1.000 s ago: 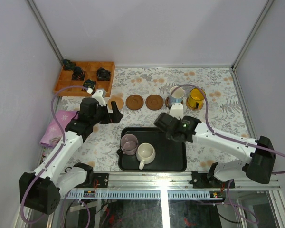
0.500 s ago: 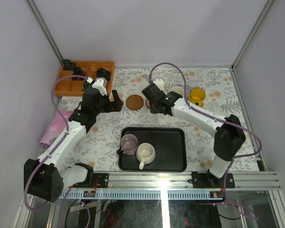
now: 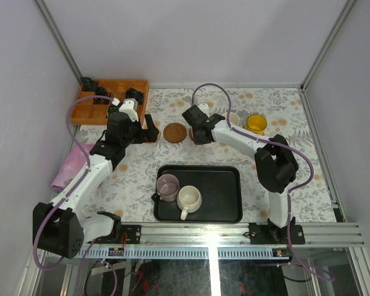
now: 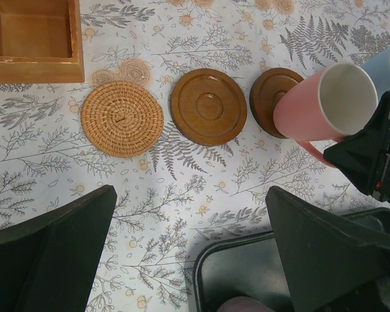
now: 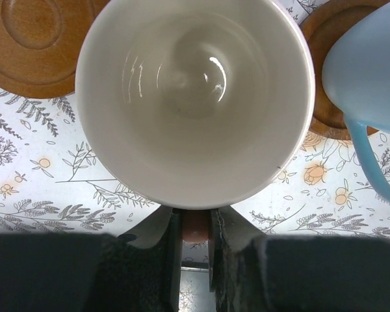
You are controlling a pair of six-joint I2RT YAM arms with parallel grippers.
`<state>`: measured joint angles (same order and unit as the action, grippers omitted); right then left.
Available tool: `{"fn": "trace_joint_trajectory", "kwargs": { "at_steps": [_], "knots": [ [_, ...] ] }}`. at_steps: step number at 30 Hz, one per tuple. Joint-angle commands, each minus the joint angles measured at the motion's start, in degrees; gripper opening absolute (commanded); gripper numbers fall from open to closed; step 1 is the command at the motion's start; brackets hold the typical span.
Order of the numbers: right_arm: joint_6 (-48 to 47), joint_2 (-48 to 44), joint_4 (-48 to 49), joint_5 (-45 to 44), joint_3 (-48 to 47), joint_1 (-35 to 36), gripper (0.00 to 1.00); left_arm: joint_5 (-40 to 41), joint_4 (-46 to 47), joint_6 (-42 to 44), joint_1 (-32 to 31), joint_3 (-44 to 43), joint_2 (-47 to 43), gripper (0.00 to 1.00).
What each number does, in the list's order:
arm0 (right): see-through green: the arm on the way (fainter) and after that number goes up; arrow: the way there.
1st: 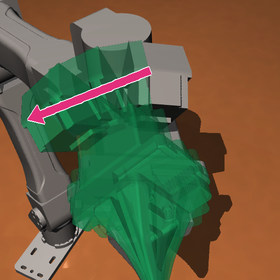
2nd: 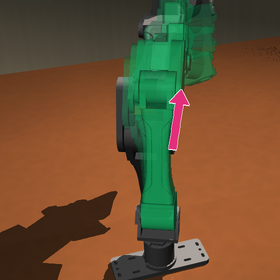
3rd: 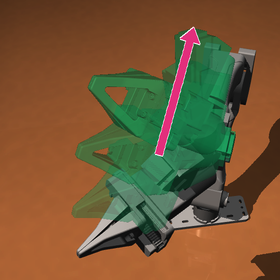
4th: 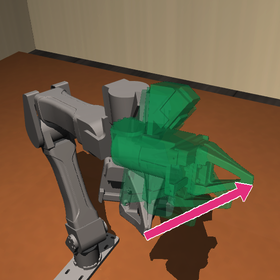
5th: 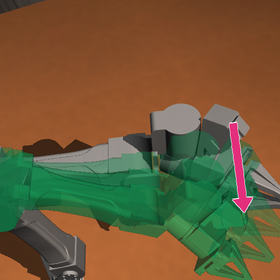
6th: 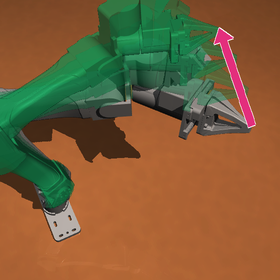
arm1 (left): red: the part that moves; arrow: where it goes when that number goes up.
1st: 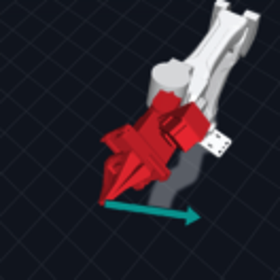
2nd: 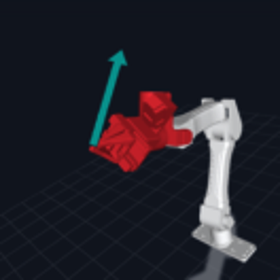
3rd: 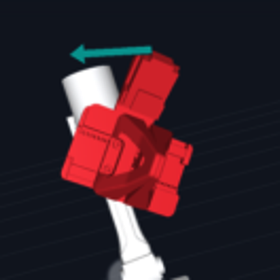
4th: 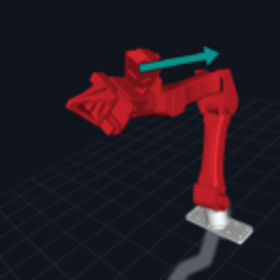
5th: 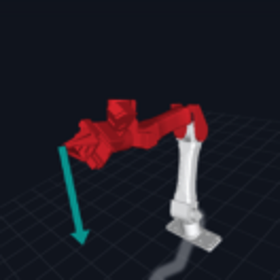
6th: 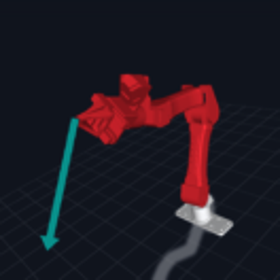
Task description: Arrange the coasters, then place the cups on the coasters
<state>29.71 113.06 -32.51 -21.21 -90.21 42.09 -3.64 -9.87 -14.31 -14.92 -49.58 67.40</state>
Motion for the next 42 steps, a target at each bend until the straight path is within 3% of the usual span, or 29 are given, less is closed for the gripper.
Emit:
{"fn": "trace_joint_trajectory", "kwargs": {
  "at_steps": [1,23,42],
  "knots": [
    [-0.37,-1.14,4.63,-0.67,-4.12,-1.39,0.0,0.32,3.36,0.95,0.59,-1.41,0.39,1.0],
    [-0.46,3.79,5.63,-1.31,-7.92,-3.25,0.0,0.21,4.0,0.86,0.77,-1.33,1.98,1.0],
    [1.16,1.06,4.68,-0.98,-5.34,-3.52,0.0,0.23,3.85,0.51,0.78,-2.05,3.26,1.0]
  ]
}}
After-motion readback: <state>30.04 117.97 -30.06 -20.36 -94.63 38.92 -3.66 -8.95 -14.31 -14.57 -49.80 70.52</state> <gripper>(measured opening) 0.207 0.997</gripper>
